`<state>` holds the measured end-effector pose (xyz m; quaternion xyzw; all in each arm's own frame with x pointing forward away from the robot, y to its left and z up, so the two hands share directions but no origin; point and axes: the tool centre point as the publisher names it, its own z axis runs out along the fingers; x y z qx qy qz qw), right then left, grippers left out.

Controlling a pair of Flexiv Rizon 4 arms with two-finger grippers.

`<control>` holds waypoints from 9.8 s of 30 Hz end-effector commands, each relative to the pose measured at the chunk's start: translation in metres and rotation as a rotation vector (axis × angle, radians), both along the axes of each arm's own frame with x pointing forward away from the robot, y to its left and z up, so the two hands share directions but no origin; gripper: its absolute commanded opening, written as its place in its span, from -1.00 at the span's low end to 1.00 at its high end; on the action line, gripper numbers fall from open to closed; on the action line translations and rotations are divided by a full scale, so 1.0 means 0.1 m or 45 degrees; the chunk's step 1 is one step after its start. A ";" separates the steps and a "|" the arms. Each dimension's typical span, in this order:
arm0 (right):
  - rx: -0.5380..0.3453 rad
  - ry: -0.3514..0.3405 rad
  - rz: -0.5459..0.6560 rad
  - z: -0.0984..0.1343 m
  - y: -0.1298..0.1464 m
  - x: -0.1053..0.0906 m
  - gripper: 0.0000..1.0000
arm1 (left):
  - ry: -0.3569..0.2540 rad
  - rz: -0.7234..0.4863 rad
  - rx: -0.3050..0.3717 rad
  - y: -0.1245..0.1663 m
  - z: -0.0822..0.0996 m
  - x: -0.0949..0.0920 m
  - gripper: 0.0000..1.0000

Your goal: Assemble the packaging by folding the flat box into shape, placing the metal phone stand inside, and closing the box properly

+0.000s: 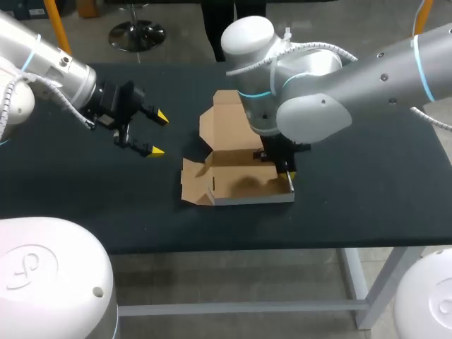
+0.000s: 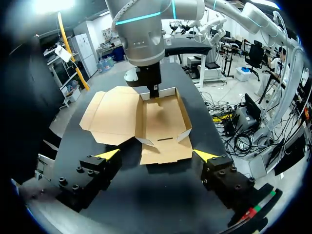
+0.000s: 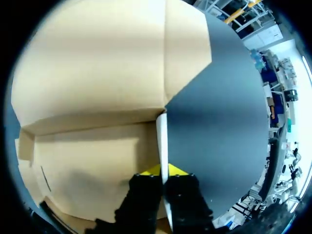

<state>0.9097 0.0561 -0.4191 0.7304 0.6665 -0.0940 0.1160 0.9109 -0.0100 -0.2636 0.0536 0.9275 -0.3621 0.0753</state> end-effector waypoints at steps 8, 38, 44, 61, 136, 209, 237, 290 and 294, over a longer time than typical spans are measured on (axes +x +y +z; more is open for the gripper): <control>0.098 -0.093 -0.005 0.04 0.06 -0.11 -1.00 | 0.004 -0.002 0.005 0.00 0.01 0.00 1.00; 0.332 -0.022 0.115 0.04 0.31 -0.09 -1.00 | 0.004 -0.002 0.005 0.00 0.01 0.00 1.00; 0.323 -0.023 0.109 0.02 0.33 -0.10 -1.00 | 0.004 -0.002 0.005 0.00 0.01 0.00 1.00; 0.343 -0.021 0.108 0.00 0.33 -0.11 -1.00 | 0.004 -0.002 0.005 0.00 0.01 0.00 1.00; 0.343 -0.021 0.108 0.00 0.33 -0.11 -1.00 | 1.211 1.943 0.081 0.30 -0.83 0.10 0.95; 0.343 -0.021 0.108 0.00 0.33 -0.11 -1.00 | 0.937 2.096 0.111 -0.85 -1.01 -0.22 -0.96; 0.343 -0.021 0.108 0.00 0.33 -0.11 -1.00 | 1.234 1.812 -0.043 0.11 -1.03 -0.27 -0.40; 0.343 -0.021 0.108 0.00 0.33 -0.11 -1.00 | 1.514 1.317 -0.354 -0.40 -1.23 -0.36 -1.00; 0.343 -0.021 0.108 0.00 0.33 -0.11 -1.00 | 1.521 1.308 -0.371 -0.45 -1.19 -0.35 -1.00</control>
